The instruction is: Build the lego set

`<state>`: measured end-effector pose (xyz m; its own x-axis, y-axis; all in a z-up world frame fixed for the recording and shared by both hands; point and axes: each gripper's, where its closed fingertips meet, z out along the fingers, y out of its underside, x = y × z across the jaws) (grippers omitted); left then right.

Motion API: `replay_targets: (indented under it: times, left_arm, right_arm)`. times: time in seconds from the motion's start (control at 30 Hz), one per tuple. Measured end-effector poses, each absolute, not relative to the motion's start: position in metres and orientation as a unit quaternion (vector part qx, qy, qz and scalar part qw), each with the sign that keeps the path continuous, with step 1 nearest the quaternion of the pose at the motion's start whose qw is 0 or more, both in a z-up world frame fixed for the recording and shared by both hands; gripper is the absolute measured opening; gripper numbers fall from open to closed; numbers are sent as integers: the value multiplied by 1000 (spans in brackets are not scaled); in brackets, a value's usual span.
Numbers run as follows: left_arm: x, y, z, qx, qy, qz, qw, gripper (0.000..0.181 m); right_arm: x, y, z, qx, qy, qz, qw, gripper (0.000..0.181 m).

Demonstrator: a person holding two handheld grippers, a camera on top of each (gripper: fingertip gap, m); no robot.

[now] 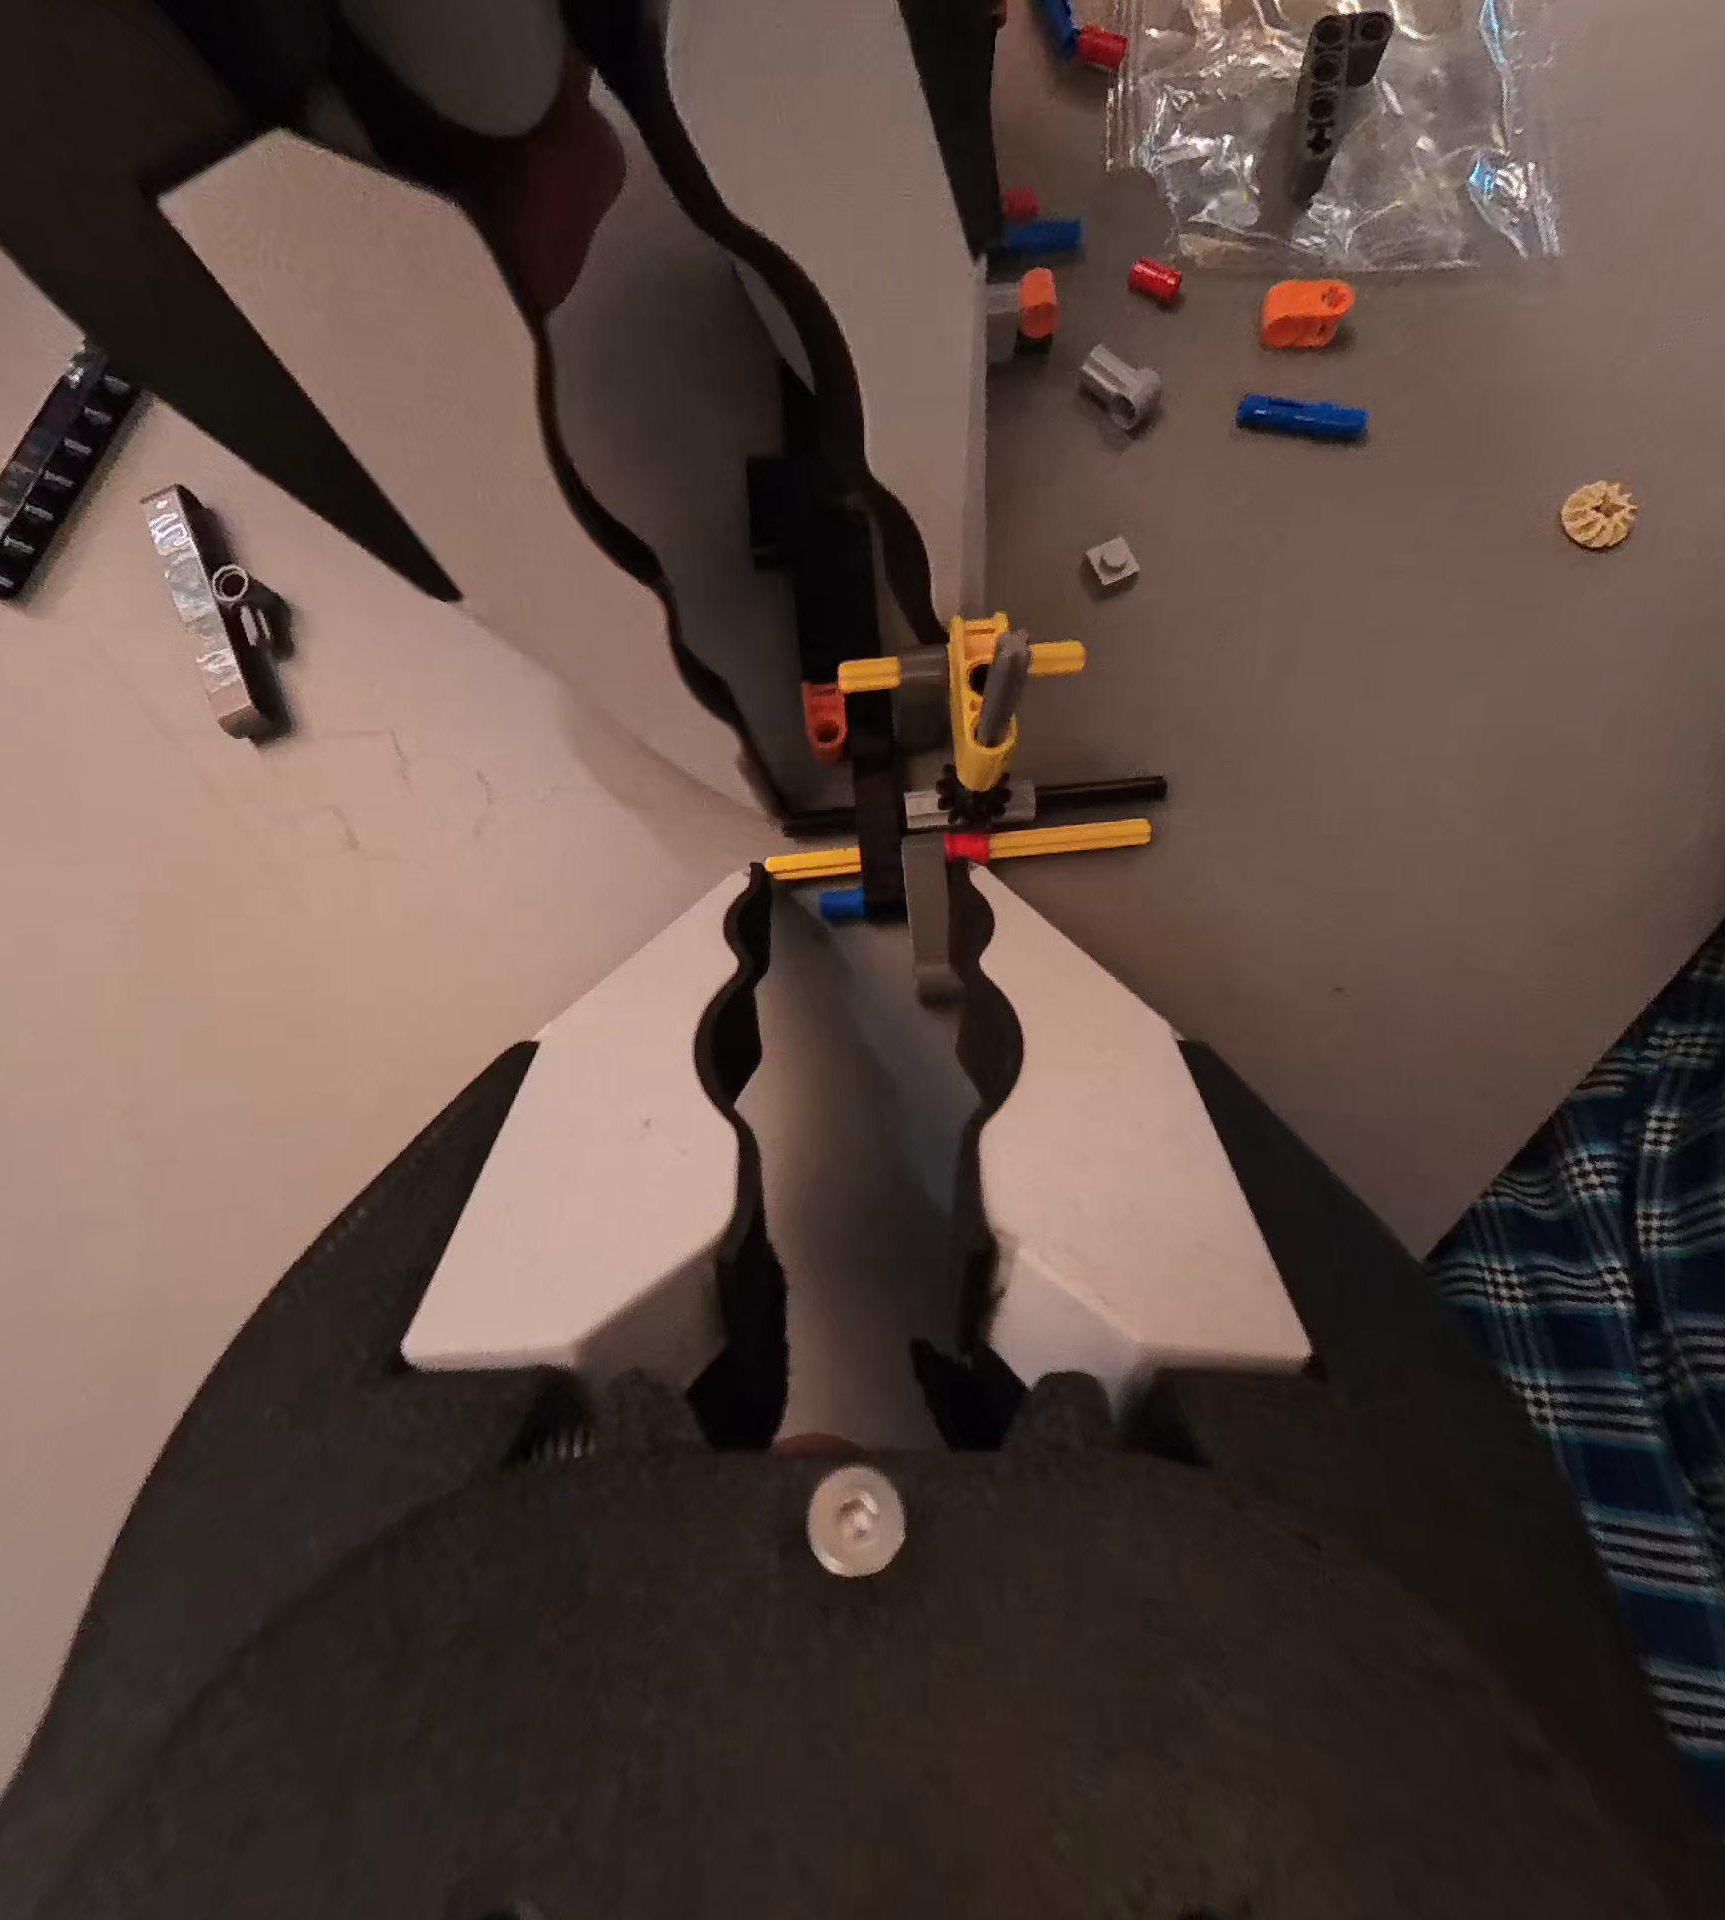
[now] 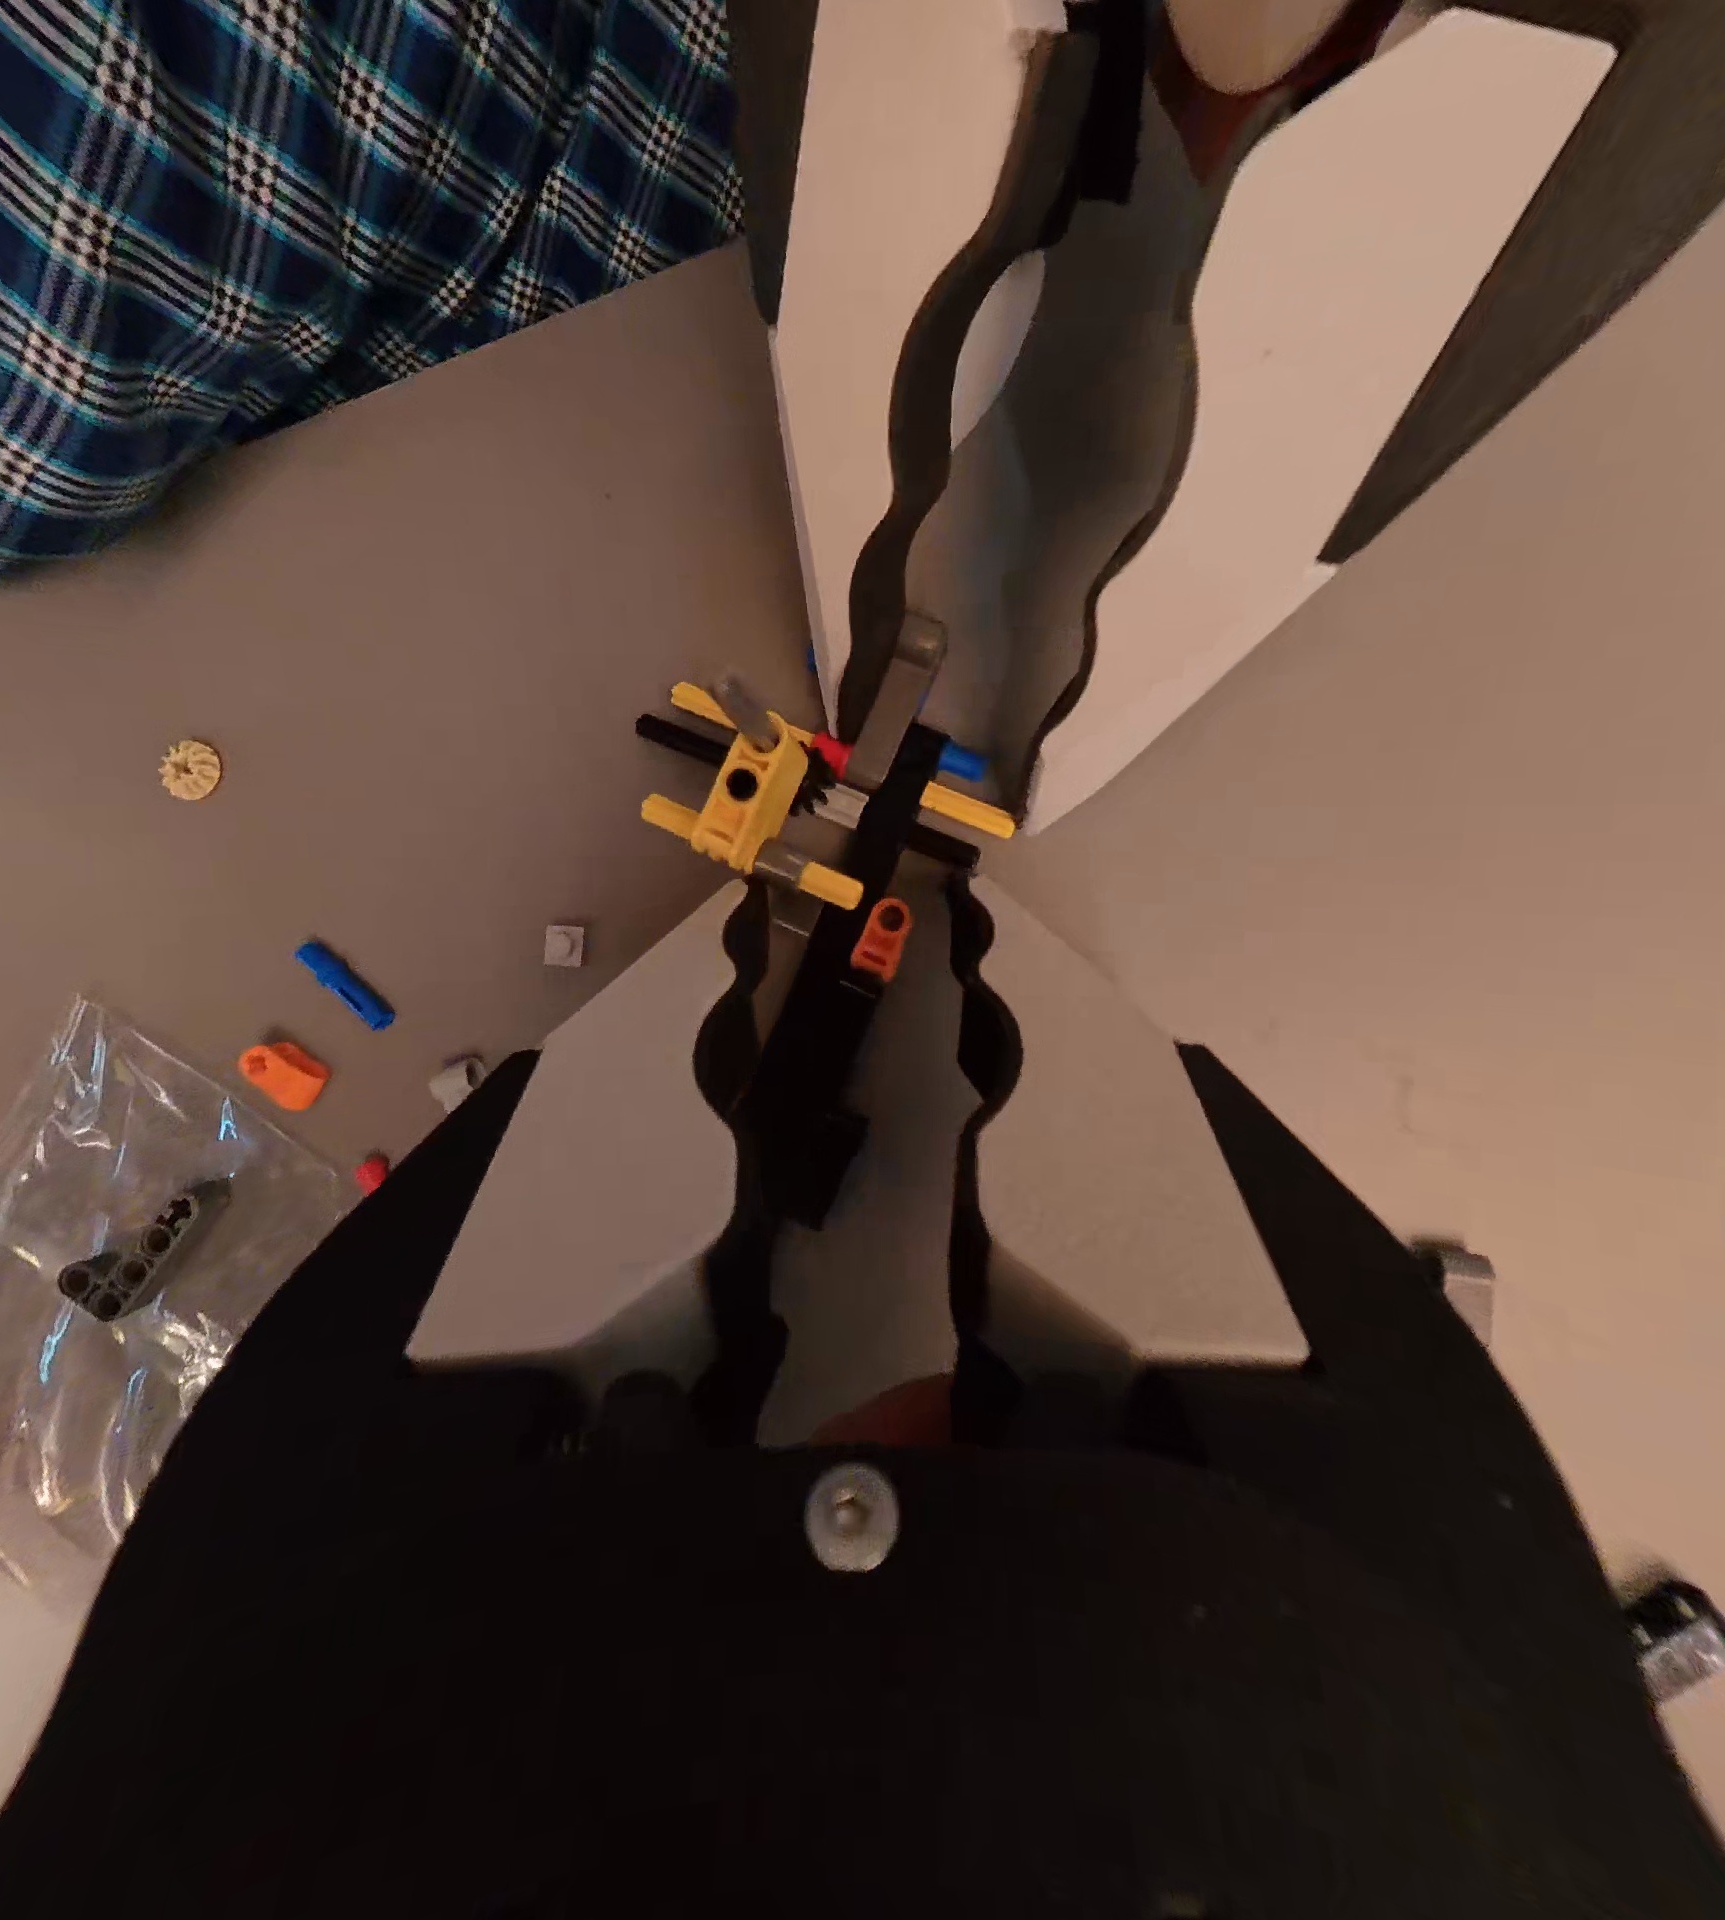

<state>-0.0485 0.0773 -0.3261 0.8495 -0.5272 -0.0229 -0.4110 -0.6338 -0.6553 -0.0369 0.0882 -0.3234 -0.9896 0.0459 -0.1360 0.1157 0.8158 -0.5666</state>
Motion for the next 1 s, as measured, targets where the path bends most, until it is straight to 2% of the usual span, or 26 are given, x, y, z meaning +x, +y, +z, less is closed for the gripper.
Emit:
replay_targets:
  times: [0.07, 0.1, 0.2, 0.23, 0.53, 1.0]
  left_arm:
    - [-47, 79, -326, -899, 261, -86, 342, 32]
    - [-47, 79, -326, -899, 261, -87, 341, 32]
    - [-47, 79, -326, -900, 257, -90, 342, 31]
    - [-45, 78, -326, -898, 259, -96, 342, 22]
    - [-45, 78, -327, -898, 246, -94, 353, 22]
    - [-43, 78, -326, -891, 232, -93, 379, 22]
  right_arm:
    - [-40, 89, -323, 47, 952, -299, 52, 49]
    - [-40, 88, -323, 46, 951, -302, 55, 51]
    - [-36, 88, -323, 36, 948, -309, 60, 40]
    - [-37, 88, -323, 37, 948, -312, 58, 39]
    - [-38, 89, -324, 31, 945, -322, 44, 34]
    - [-35, 85, -323, 43, 931, -356, 76, 35]
